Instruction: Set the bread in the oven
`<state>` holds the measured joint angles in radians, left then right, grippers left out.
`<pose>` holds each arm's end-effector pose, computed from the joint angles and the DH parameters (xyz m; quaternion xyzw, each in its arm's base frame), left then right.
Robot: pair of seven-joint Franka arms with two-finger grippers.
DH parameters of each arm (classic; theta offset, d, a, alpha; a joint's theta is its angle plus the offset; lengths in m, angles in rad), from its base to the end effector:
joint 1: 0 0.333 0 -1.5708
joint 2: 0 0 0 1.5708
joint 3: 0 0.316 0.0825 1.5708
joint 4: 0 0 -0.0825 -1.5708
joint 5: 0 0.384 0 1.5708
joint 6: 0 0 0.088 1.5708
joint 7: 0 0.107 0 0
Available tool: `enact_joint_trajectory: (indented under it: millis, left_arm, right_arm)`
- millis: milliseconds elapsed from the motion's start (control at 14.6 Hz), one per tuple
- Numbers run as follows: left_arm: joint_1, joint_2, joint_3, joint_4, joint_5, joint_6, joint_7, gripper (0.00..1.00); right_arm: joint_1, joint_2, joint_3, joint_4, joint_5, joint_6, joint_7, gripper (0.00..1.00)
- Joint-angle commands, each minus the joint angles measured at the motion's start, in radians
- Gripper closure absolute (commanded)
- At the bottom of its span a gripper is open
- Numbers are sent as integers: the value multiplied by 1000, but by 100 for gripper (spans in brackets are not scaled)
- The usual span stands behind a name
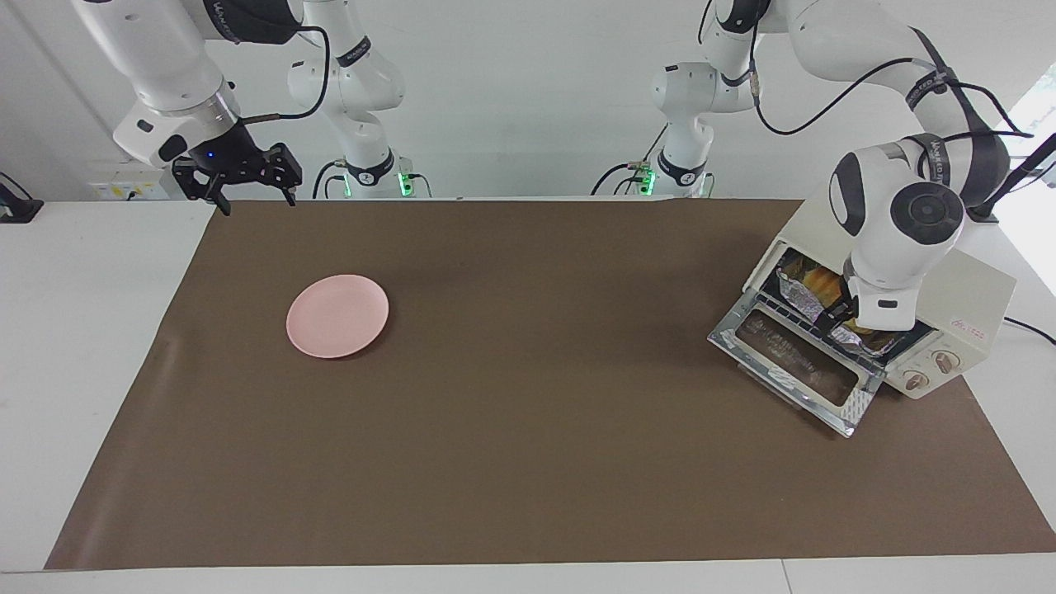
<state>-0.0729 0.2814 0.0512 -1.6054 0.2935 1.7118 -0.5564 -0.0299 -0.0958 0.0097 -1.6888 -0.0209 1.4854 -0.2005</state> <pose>0.6273 0.0105 0.4564 -0.9583 -0.2278 0.0402 0.1679 0.5135 -0.0125 0.6136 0.9945 0.0895 -0.0546 0.0049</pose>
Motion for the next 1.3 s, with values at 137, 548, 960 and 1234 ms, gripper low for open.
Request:
enact_joint_trajectory:
  millis: [137, 548, 960, 1234]
  left_arm:
    - [12, -22, 6, 74, -128, -70, 152, 0]
    - [82, -152, 6, 64, -198, -236, 493, 0]
    - [157, -252, -68, 12, -224, -293, 532, 0]
    - [131, -252, -66, 10, -241, -285, 530, 0]
  right_arm:
    - [-22, -2, 16, 1, -4, -14, -25, 0]
    - [-22, -2, 16, 1, -4, -14, -23, 0]
    - [-22, -2, 16, 1, -4, -14, -25, 0]
    - [-22, -2, 16, 1, -4, -14, -23, 0]
